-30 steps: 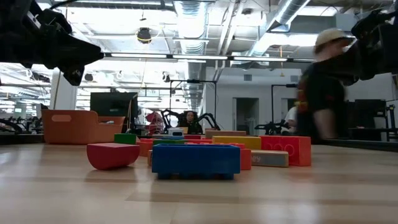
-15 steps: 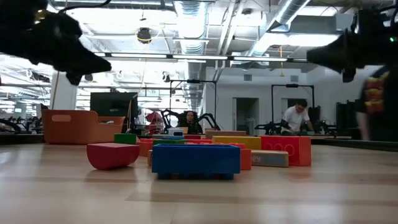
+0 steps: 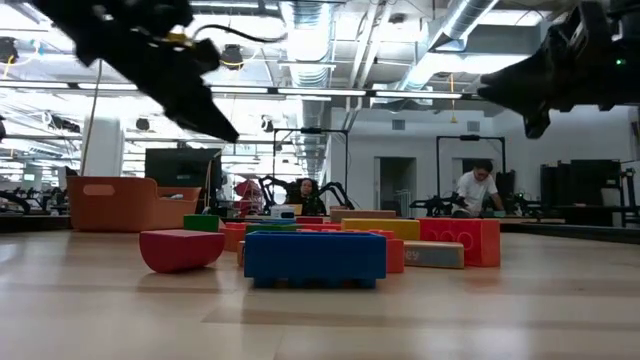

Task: Sort blocks by size
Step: Put the small blue game piece into the orange bin

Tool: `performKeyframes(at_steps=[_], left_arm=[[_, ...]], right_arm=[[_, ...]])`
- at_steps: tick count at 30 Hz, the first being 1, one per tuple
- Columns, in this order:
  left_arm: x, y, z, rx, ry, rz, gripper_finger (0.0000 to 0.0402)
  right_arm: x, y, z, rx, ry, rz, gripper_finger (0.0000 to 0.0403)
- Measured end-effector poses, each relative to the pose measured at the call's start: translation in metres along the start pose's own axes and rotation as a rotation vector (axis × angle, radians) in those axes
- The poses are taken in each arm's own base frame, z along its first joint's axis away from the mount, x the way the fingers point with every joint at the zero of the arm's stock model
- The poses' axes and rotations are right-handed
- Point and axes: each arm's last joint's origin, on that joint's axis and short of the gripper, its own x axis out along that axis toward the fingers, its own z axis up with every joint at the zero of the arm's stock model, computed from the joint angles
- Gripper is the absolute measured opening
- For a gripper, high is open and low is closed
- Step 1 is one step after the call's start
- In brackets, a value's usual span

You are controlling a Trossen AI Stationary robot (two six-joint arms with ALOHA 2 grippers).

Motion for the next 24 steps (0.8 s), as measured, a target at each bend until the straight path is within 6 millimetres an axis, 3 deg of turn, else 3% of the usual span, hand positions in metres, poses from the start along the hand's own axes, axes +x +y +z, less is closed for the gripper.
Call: performKeyframes(at_steps=[5,11,19,24], left_arm=[[0.036,-0.007,0.014,0.055,0.143,-0.030,0.0181],[0.079,-0.017,0.021,0.112,0.284,-0.116,0.0241],[0.120,-0.021,0.037,0.178,0.355,-0.146,0.0266],[0.136,-0.015,0.028,0.147,0.414,-0.127,0.0267]], right_arm=[[0.013,0.005,-0.012,-0.015,0.051,-0.010,0.0190],[0.024,0.013,-0.028,-0.037,0.080,-0.019,0.0239],[0.049,0.028,-0.034,-0.124,0.136,-0.016,0.0246],[0.064,0.035,-0.037,-0.163,0.190,-0.030,0.0246]])
